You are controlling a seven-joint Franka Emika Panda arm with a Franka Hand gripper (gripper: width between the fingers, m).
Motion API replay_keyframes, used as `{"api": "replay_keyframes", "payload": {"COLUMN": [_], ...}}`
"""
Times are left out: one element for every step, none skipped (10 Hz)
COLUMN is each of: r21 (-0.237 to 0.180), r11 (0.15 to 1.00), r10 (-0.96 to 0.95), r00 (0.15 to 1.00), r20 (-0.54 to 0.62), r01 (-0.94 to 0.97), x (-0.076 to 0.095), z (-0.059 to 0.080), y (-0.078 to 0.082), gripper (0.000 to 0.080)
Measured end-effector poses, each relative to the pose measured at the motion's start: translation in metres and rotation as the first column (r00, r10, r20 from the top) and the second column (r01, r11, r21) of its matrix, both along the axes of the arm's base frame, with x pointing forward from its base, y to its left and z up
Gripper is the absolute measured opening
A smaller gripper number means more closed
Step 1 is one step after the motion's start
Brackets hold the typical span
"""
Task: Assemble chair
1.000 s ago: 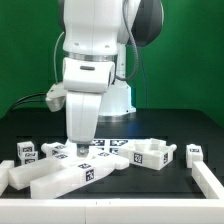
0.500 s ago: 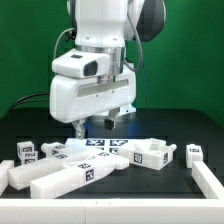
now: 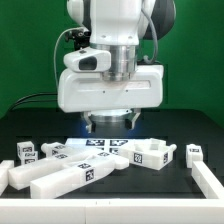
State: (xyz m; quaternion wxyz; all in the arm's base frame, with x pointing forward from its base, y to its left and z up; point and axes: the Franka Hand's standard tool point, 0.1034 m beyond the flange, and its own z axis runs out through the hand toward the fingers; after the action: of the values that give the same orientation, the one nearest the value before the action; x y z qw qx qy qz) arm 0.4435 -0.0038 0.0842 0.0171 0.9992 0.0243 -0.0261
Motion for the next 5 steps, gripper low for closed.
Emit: {"api": "replay_keyframes", "payload": {"r21": [0.007, 0.022, 0.023, 0.026, 0.029], "r11": [0.994, 0.986, 0.975, 0.959, 0.934], "r10": [-0.108, -0.164, -0.222, -0.281, -0.357], "r00": [0.994, 0.986, 0.975, 0.96, 0.934], "r20": [0.007, 0.016, 0.013, 0.011, 0.007], "r01": [0.108, 0.163, 0.221, 0.281, 0.357], "x": [0.0022, 0.0072, 0.0057, 0.0055, 0.004], "z": [0.0017, 0.0046, 0.0029, 0.0026, 0.0017], "y": [0.0043, 0.0026, 0.0047, 0.0071, 0.0104], "gripper": [0.0649, 0.0649, 0.0649, 0.0649, 0.0649]}}
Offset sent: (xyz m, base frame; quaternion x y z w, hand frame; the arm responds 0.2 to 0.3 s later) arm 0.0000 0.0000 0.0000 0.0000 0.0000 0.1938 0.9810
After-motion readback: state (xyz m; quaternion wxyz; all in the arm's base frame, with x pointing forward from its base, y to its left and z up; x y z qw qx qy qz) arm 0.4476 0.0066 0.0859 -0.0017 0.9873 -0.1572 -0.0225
